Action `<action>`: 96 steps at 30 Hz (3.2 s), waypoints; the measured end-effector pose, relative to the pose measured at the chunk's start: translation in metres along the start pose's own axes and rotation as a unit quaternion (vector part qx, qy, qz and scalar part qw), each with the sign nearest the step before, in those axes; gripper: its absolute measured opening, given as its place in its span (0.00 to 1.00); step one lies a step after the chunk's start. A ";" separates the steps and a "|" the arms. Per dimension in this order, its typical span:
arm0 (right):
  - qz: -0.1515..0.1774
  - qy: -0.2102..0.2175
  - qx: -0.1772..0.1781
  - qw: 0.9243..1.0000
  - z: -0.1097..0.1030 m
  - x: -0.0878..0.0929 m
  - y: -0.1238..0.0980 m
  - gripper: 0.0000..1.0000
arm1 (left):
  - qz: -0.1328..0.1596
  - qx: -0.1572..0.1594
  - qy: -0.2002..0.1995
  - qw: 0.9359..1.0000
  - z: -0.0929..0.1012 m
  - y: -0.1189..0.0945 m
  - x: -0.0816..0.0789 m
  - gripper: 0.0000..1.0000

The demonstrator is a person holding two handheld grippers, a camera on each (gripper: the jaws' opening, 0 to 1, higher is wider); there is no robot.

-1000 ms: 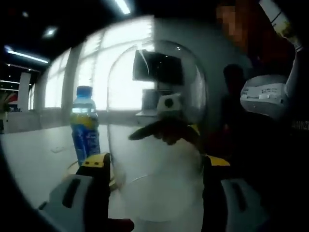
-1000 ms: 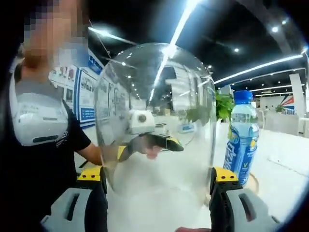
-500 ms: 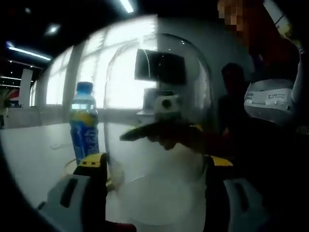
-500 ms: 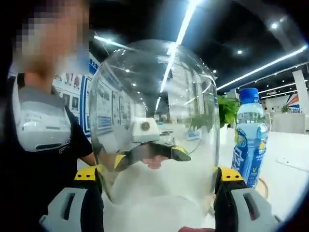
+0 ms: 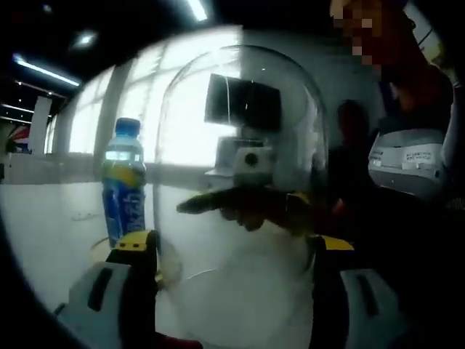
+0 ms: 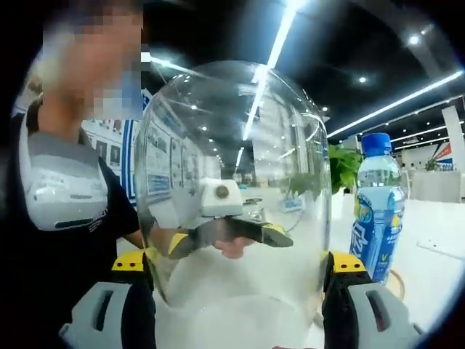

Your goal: Open the cover put in the Mizone put the cover back on

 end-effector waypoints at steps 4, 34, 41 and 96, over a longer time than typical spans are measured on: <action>0.023 0.003 0.004 1.000 0.003 0.000 0.002 0.90 | 0.012 -0.004 -0.018 1.000 -0.003 0.002 -0.003 0.81; 0.034 0.013 0.023 0.999 0.000 0.003 0.006 0.90 | 0.025 -0.013 -0.027 0.999 -0.003 0.009 -0.014 0.84; 0.028 0.013 0.023 0.999 0.001 0.002 0.006 0.90 | 0.019 -0.016 -0.014 1.000 -0.002 0.011 -0.013 0.84; 0.032 0.006 -0.056 0.998 -0.015 -0.002 -0.013 0.90 | 0.015 0.032 -0.009 0.999 0.021 0.036 -0.011 0.85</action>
Point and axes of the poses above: the point that each gripper's makers call its tool centre point, and the gripper's own axes: y roughly forward along the fingers, z roughly to its right, x roughly out of its underside, the point moved 2 cm from there along -y, roughly backward along the fingers, and after that the axes turned 1 degree about z, right-handed, at the moved point
